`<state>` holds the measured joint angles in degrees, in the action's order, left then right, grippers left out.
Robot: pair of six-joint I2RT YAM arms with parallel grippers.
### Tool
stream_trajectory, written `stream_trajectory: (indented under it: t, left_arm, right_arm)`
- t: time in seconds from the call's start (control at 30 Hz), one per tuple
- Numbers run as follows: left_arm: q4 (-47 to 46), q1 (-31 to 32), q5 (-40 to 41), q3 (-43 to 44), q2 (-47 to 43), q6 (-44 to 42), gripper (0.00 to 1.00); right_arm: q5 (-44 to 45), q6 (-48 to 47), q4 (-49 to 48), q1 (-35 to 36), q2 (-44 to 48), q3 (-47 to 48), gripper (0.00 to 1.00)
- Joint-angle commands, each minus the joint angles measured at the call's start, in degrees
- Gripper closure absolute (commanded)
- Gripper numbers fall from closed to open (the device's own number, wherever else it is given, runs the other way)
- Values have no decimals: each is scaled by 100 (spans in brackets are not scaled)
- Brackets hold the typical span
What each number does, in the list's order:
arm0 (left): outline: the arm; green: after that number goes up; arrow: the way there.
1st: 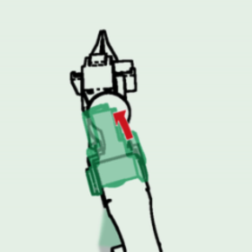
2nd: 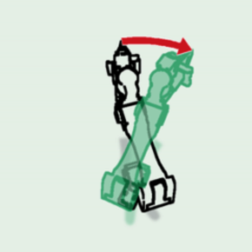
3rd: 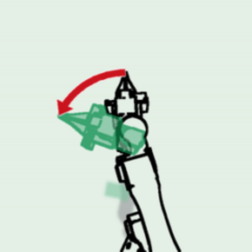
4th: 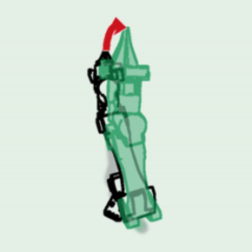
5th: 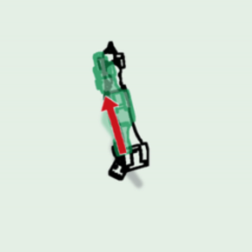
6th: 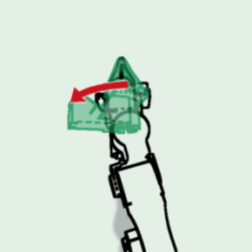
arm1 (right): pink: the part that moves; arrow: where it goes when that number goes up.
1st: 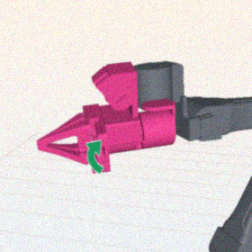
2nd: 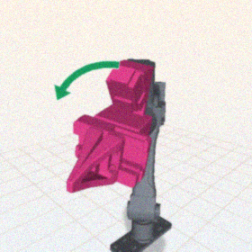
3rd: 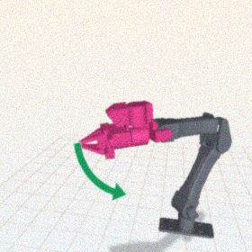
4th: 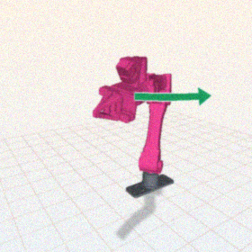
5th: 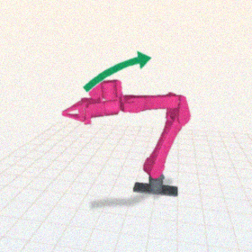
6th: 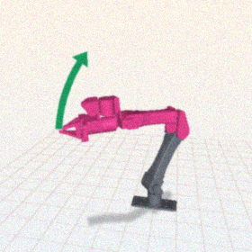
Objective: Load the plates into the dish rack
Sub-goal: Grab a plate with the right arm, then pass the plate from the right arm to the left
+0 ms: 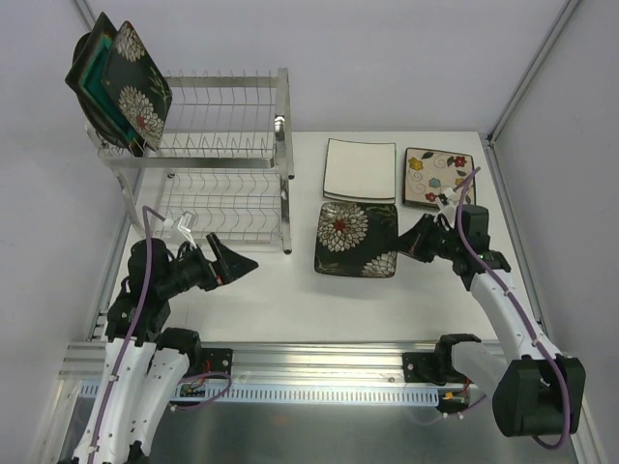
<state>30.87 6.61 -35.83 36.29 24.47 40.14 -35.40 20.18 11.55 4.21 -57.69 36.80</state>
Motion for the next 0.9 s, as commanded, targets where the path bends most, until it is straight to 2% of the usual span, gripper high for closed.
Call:
stream_trajectory:
  t: [0.0,0.07,0.2,0.27,0.53,0.67,0.87]
  left_arm:
    - [-520,305,50,317,268,336,3]
    - [-714,559,330,396,514,459,4]
    - [-1004,1691,1112,624,1015,556,5]
    - [-1126,2009,1368,808,1375,626,5]
    - [-1742,3432,2686,1257,2350,987,22]
    - [-1927,3856,3152,1424,2712,1092,29]
    - [-2208,4032,3469,1459,2932,1215,40]
  right_arm:
    - [-1266,135,-118,-25,504,372,100]
    - [-1478,152,-66,-25,697,390,99]
    - [-1908,126,66,-16,1075,477,100]
    - [-1988,91,136,-17,1224,574,99]
    - [-2155,73,269,-16,1445,715,99]
    - [-2252,117,172,-16,1550,724,99]
    - [-2428,65,198,-8,1629,812,100]
